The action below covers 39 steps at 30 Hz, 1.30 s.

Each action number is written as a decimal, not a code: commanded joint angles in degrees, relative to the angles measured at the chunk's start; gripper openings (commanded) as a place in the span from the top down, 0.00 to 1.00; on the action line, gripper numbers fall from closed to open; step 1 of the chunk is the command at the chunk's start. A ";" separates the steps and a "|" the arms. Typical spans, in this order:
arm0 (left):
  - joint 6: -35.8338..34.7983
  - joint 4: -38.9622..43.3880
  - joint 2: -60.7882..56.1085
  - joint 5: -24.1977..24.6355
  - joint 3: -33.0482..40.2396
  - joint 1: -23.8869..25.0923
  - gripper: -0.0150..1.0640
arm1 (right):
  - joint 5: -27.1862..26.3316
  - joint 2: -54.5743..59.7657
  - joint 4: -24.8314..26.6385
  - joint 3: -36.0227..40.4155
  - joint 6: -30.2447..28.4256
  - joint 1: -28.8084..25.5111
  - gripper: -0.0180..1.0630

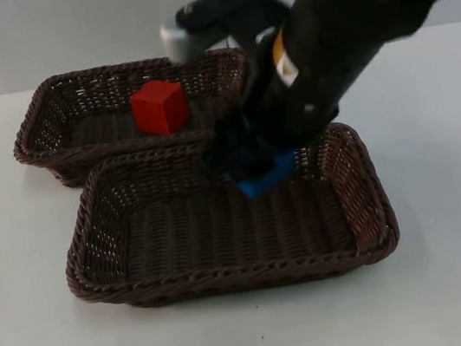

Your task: Pick up one cube with the left hand and place it into the upper basket. Pick up one cube with the right hand and place it into the lower basket.

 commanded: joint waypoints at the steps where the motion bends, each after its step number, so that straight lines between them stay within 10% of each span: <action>1: -0.23 0.21 -0.39 -0.41 0.22 -0.29 0.01 | -1.76 2.09 -1.21 -0.68 -0.22 -0.18 0.98; 14: -0.23 0.25 -0.39 -0.25 0.22 -0.29 0.01 | -5.04 6.66 -1.12 -0.68 -0.22 -0.18 0.93; 28: -0.23 0.25 -0.39 -0.25 0.22 -0.29 0.01 | -5.01 7.32 -1.12 -0.68 0.33 -0.18 0.33; 39: -0.23 0.25 -0.39 -0.25 0.22 -0.29 0.01 | 0.58 3.69 -1.12 -0.68 0.33 -0.18 0.32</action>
